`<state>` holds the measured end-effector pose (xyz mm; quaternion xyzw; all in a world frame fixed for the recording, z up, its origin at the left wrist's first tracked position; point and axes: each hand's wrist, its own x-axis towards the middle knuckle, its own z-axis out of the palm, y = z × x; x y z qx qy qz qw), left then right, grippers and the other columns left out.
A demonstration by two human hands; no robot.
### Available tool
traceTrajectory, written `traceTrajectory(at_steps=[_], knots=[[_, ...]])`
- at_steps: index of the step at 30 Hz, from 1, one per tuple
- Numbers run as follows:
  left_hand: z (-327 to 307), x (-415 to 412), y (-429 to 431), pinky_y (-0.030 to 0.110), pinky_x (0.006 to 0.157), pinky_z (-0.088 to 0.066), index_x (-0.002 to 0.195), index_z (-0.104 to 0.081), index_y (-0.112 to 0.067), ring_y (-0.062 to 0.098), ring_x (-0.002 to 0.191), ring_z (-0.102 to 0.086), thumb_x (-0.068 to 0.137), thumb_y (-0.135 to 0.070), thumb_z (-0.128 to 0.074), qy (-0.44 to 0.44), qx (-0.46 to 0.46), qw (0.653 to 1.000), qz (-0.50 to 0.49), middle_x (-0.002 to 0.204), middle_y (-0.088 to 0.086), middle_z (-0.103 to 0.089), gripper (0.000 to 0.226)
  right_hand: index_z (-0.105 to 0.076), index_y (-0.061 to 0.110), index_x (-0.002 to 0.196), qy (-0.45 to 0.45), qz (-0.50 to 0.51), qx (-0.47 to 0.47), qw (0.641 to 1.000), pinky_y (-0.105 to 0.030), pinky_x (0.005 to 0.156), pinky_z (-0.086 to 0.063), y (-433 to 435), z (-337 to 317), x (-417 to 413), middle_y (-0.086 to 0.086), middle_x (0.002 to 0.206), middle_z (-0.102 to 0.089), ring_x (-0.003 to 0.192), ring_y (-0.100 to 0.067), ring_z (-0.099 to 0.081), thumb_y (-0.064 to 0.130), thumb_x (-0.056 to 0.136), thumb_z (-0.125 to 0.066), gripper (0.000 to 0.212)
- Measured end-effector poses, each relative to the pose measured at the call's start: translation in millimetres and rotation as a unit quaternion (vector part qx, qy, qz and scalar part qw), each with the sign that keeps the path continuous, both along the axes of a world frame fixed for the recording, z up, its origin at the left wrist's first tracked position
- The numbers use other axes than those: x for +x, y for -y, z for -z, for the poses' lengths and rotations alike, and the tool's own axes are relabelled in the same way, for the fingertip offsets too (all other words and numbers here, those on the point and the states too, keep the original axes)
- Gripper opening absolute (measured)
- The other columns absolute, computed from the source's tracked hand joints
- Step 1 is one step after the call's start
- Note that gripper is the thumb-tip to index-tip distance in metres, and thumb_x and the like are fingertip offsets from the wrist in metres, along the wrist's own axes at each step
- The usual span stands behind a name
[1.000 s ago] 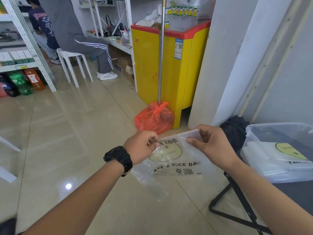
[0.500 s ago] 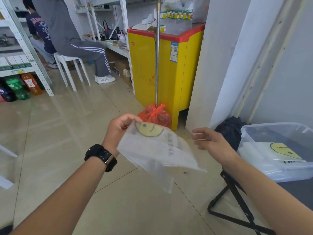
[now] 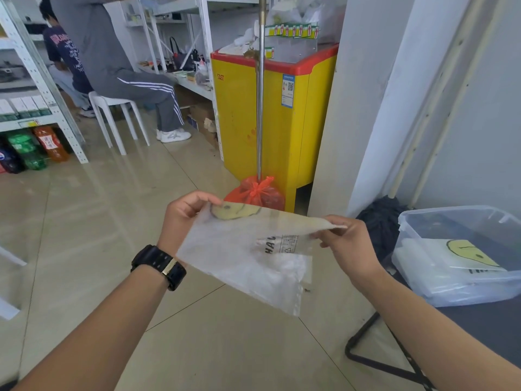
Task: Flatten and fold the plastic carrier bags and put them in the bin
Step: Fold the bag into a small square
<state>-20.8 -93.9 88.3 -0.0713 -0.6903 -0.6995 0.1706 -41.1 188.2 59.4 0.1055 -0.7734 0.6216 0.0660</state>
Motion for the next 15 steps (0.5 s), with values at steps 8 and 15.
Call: traceTrajectory(at_steps=[8,15], knots=[[-2.5,-1.5,2.8,0.018,0.067,-0.054,0.072,-0.077,-0.021,0.008,0.071,-0.069,0.087,0.009,-0.058,-0.035,-0.026,0.999,0.014,0.079,-0.005,-0.076,0.038,-0.079,0.013,0.079,0.038,-0.006,-0.168,0.985,-0.035,0.067,-0.057,-2.5,-3.1,0.3,-0.008,0.084,-0.078,0.073,-0.025,-0.068,-0.008,0.093,-0.058,0.033],[1.3,-2.5,1.5,0.021,0.069,-0.055,0.075,-0.077,-0.015,0.012,0.072,-0.070,0.085,0.011,-0.060,-0.029,-0.049,0.998,-0.008,0.079,-0.004,-0.076,0.032,-0.072,0.012,0.109,-0.011,-0.058,-0.003,0.998,-0.036,0.077,-0.062,-1.2,-1.2,2.7,0.003,0.109,-0.074,0.094,-0.019,-0.072,-0.007,0.082,-0.073,0.033]])
